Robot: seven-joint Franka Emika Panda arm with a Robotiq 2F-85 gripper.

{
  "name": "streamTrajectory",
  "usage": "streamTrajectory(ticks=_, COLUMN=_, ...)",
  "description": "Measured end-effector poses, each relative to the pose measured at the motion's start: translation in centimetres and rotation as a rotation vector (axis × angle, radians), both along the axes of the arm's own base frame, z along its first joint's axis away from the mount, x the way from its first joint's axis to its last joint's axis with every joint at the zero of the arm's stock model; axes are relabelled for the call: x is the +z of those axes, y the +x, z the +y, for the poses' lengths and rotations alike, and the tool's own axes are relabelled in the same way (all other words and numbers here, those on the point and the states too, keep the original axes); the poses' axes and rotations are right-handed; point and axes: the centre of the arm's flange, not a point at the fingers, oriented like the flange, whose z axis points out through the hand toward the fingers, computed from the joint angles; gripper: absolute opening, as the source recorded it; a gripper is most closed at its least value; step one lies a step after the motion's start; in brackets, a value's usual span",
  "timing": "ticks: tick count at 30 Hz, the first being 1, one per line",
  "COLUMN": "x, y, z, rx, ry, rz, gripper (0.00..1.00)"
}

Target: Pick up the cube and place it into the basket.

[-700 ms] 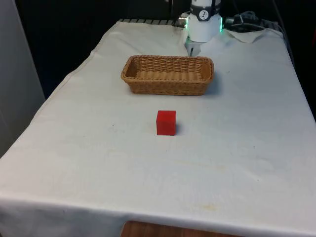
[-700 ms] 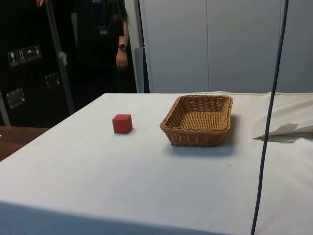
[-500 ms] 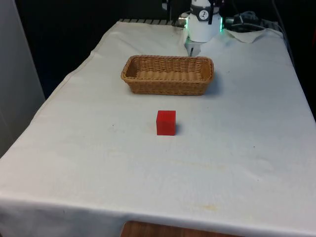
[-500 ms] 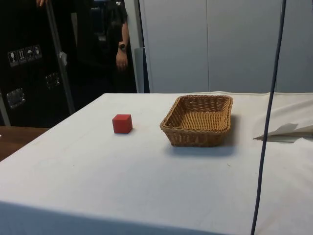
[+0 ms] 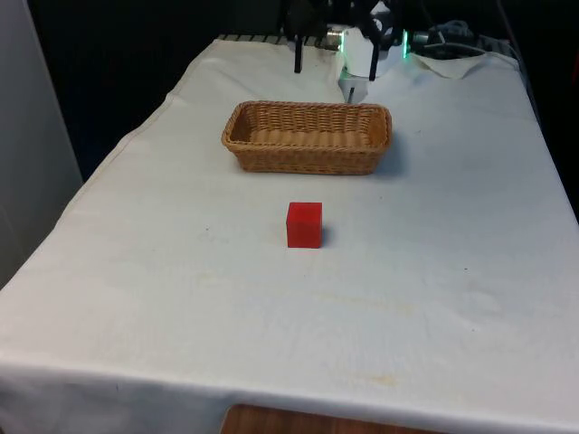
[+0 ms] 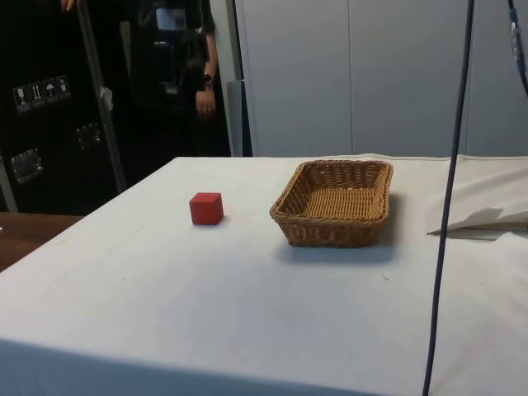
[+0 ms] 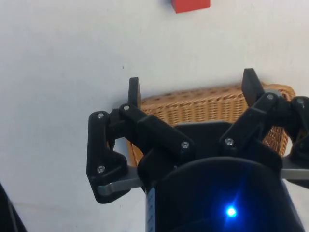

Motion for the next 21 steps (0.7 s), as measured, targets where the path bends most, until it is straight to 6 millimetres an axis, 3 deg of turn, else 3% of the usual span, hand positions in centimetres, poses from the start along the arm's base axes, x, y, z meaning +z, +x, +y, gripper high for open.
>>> streamTrajectory(ticks=21, x=-4.5, y=1.0, z=-3.7, rx=0.010, ry=-0.023, rz=-0.012, gripper=1.00)
